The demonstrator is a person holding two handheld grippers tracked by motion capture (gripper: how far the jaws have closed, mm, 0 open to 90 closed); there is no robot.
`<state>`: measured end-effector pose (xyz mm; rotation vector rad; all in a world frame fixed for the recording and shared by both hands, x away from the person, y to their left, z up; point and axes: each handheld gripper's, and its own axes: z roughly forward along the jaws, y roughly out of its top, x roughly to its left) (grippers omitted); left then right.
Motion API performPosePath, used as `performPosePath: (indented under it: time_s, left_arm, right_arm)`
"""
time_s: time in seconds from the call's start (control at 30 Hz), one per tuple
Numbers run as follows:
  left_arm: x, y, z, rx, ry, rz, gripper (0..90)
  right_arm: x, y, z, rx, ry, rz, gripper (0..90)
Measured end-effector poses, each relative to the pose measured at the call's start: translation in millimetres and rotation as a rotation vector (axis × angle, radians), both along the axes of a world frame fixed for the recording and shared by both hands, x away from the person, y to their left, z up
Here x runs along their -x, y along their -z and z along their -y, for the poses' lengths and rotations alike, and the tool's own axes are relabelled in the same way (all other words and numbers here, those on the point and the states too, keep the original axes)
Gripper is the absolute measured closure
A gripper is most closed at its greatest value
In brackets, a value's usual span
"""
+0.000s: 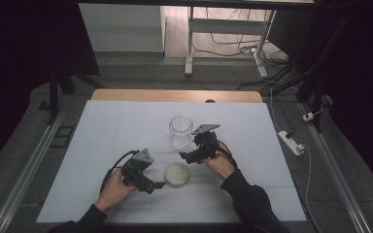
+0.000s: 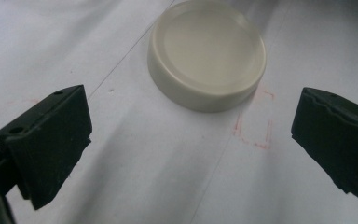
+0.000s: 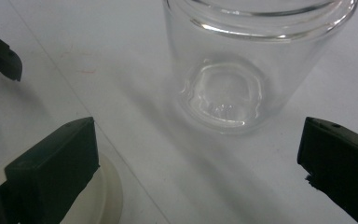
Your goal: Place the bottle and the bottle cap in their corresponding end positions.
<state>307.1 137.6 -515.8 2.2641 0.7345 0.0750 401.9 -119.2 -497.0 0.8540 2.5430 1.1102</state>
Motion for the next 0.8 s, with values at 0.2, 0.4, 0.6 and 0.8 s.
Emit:
performPosePath:
  time_s: [0.2,0.4,0.6,0.8]
  left_arm:
    - [6.2,-2.2,-8.0,0.010,-0.018,-0.001,0.0]
    - [13.1,-3.8,-16.6,0.018,-0.033,-0.003,0.0]
    - [21.5,-5.3,-26.8,0.018,-0.049,-0.003,0.0]
    - [32.0,-6.6,-41.7,0.022,-0.076,0.003,0.0]
  right_arm:
    - [9.9,-3.7,6.2,-0.008,0.000,0.014,0.0]
    - [21.4,-5.5,12.8,-0.007,-0.001,0.018,0.0]
    - [33.4,-7.0,17.2,-0.003,-0.007,0.027,0.0]
    - [45.5,-7.1,22.3,0.010,-0.013,0.035,0.0]
